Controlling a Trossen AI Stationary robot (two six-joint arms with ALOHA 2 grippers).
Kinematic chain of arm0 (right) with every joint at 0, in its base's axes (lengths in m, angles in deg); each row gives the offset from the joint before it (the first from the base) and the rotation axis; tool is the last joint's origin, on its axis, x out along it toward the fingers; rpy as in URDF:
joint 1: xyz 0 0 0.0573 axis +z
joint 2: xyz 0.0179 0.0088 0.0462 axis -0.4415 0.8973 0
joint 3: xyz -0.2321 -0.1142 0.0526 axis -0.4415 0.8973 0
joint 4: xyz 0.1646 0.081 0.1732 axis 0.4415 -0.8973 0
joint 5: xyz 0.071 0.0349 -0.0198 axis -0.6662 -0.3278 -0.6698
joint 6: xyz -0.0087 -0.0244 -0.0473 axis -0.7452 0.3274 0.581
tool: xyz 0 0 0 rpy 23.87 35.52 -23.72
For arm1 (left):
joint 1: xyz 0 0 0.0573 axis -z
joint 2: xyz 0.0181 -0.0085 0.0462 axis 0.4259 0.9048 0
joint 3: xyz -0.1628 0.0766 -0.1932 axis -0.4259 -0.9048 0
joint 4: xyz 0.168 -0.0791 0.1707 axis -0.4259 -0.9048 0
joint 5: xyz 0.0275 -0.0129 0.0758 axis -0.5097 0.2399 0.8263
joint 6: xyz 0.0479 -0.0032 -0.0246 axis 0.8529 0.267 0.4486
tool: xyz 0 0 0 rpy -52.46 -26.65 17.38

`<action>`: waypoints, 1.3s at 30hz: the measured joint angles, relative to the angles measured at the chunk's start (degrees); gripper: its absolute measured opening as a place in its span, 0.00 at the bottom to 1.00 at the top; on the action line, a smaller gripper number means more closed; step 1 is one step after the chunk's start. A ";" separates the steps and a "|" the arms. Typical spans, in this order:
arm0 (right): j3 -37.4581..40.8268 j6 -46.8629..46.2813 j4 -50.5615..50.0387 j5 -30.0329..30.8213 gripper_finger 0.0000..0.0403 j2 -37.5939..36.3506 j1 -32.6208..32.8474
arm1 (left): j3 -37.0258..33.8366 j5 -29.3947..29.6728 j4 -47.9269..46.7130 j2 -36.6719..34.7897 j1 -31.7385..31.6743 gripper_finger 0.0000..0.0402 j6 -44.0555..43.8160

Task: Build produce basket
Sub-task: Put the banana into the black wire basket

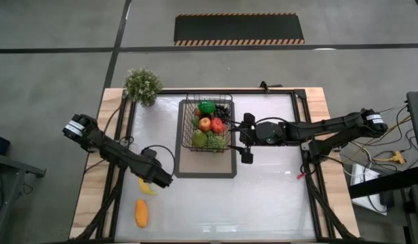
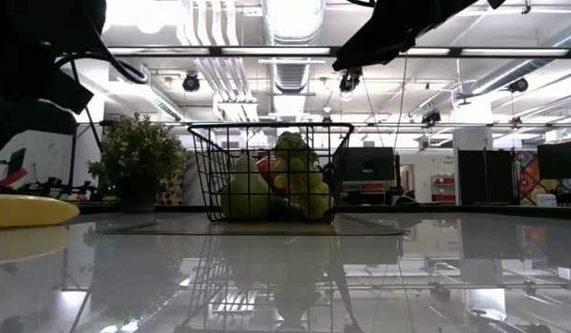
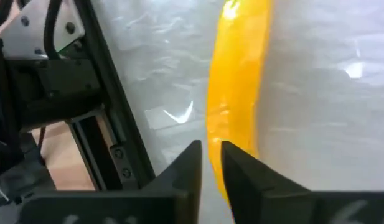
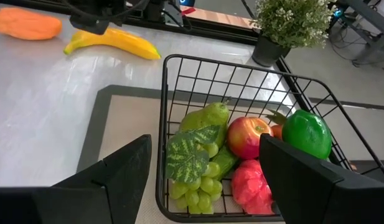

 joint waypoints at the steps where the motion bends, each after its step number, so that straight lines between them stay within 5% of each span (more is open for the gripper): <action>1: 0.06 0.00 0.02 0.00 0.69 0.00 0.00 | -0.06 -0.14 0.26 -0.56 0.00 0.13 0.40; 9: 0.55 -0.02 -0.13 0.00 0.69 0.00 0.00 | -1.87 1.11 5.99 -2.90 0.04 0.46 3.36; 13: 1.09 -0.04 -0.14 0.00 0.69 0.00 0.00 | -5.74 1.94 9.19 -2.79 0.02 0.52 3.03; 21: 1.27 -0.07 -0.15 0.00 0.69 0.00 0.00 | -10.07 3.18 14.63 -2.77 -0.07 0.50 2.93; 33: 1.27 -0.11 -0.11 0.00 0.69 0.00 0.00 | -9.54 5.27 13.72 -2.79 0.01 0.25 2.94; 39: 1.27 -1.03 0.12 -0.05 0.69 -0.50 0.02 | -2.30 14.55 6.53 -4.07 0.20 0.25 4.39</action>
